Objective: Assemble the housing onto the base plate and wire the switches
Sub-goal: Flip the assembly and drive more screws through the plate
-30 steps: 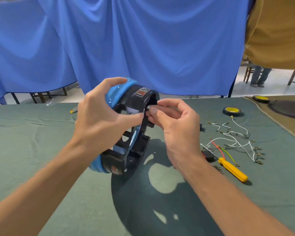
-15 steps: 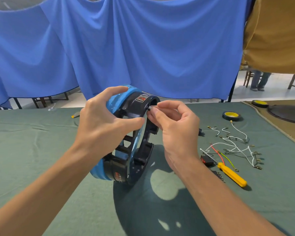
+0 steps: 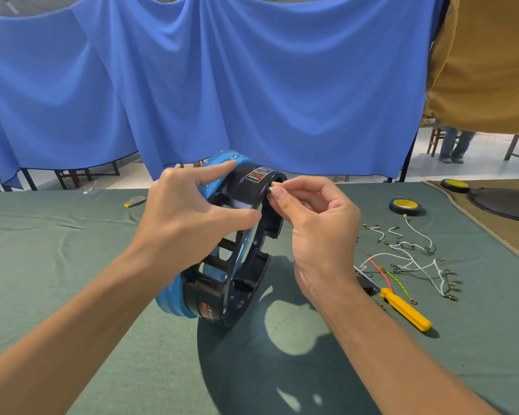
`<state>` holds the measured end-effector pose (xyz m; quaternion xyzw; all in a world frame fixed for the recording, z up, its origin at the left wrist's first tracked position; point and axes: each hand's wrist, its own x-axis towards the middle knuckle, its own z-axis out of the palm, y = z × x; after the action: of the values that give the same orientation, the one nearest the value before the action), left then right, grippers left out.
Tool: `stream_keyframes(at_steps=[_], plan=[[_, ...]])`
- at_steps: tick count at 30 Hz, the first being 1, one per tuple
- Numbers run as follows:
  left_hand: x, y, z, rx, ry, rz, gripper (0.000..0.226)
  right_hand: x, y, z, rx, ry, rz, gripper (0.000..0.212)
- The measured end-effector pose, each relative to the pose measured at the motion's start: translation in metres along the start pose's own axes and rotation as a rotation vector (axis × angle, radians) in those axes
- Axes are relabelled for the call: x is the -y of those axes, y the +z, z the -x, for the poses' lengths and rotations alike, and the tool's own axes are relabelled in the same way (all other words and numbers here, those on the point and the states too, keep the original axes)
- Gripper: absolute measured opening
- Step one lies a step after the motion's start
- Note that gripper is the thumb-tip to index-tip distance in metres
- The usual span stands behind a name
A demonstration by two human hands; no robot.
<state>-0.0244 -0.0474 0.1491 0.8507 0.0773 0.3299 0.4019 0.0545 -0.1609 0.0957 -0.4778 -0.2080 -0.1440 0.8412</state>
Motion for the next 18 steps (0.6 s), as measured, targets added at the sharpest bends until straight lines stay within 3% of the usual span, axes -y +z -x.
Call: stream_keyframes(at_steps=[6,10,12,18], plan=[[-0.004,0.002,-0.001,0.009,-0.024,-0.005,0.077,0.001,0.0,-0.001,-0.005,0.051,-0.104,0.026],[-0.003,0.004,0.002,-0.009,0.009,0.007,0.077,0.006,-0.002,-0.007,0.095,0.456,-0.512,0.015],[-0.002,0.004,0.003,-0.005,0.011,0.021,0.077,0.009,-0.003,-0.008,0.115,0.622,-0.602,0.013],[-0.001,0.003,0.002,-0.001,0.02,0.029,0.075,0.007,-0.004,-0.01,0.145,0.547,-0.43,0.008]])
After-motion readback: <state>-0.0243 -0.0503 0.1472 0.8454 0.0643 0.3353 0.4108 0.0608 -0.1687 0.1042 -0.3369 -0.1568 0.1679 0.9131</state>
